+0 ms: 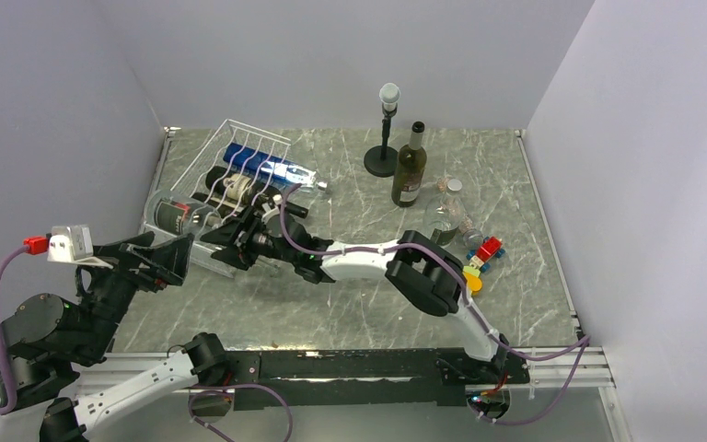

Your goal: Put the wine bottle on the wine rack

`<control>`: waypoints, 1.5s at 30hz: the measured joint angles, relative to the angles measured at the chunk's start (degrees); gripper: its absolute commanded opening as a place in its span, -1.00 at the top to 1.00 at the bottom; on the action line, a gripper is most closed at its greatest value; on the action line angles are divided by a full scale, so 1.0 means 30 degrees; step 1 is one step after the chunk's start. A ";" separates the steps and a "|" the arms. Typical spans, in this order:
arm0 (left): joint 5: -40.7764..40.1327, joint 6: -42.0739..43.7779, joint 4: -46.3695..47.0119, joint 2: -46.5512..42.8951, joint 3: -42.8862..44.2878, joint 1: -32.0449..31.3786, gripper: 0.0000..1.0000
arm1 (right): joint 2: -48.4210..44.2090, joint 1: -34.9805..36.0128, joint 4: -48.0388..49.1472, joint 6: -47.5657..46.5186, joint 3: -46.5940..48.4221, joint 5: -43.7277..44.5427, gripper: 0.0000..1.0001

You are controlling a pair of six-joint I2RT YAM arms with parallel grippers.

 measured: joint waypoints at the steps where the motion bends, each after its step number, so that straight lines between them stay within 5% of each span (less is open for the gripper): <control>1: -0.0007 0.0000 0.0000 0.0000 0.0000 0.0000 -0.99 | -0.0095 0.0044 -0.0066 0.0015 -0.0117 -0.0124 -0.46; 12: -0.0226 0.0087 0.0007 0.0007 0.0015 0.0000 -0.99 | -0.2645 0.0415 -0.0670 -0.0313 -0.2178 -0.1166 -0.82; 32: 0.0044 0.0182 0.0692 0.0991 0.0051 0.0000 -0.99 | -0.8342 0.0095 -0.2572 -0.4102 -0.7220 -0.0991 -0.72; 39: 0.1027 0.0168 0.2448 0.2353 -0.1705 0.0000 -0.99 | -1.1519 -0.0998 -0.6863 -0.9377 -0.8444 0.2667 -0.98; 45: 0.1974 -0.0022 0.3963 0.4452 -0.3220 0.0000 -0.99 | -1.3886 -0.1231 -1.3041 -1.3325 -0.7439 0.8400 -1.00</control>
